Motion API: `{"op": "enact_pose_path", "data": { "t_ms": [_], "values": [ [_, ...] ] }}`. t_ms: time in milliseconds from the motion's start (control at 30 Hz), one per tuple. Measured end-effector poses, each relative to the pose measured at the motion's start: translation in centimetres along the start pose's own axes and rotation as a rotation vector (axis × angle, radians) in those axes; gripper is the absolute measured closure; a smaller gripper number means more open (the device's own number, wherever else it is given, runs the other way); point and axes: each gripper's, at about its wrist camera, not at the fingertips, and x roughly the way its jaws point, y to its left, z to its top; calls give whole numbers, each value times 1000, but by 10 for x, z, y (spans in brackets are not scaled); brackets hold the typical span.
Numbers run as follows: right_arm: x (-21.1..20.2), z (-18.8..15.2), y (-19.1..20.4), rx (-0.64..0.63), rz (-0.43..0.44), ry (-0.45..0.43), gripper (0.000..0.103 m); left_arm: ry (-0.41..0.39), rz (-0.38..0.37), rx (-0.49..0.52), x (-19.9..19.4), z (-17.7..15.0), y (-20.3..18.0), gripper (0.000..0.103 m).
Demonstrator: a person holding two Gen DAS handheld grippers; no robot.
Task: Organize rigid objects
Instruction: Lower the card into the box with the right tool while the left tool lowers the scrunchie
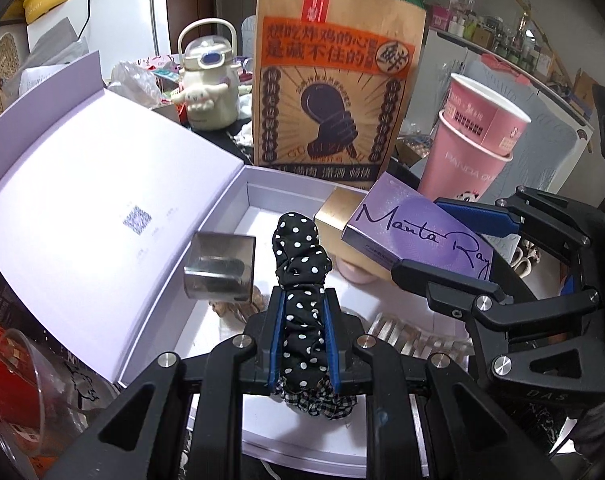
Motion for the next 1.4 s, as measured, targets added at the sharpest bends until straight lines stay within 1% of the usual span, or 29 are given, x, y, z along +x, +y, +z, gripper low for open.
{"op": "enact_pose_path", "data": {
  "t_ms": [133,300,800,1100,1233,1400],
  "values": [
    [5,-3,0,-4,-13,13,51,21,7,2,6,-5,0,85],
    [11,-6,2,-16,-5,31,51,43,8,-1,13,-11,-1,85],
    [25,-18,18,-47,52,94,51,123,31,-13,27,-30,-3,85],
    [31,-21,19,-40,60,115,52,132,29,-21,28,-36,-4,85],
    [36,-23,18,-33,49,143,52,135,28,-17,30,-30,-1,85],
    [40,-24,17,-33,52,151,52,139,31,-6,31,-28,-4,85]
  ]
}}
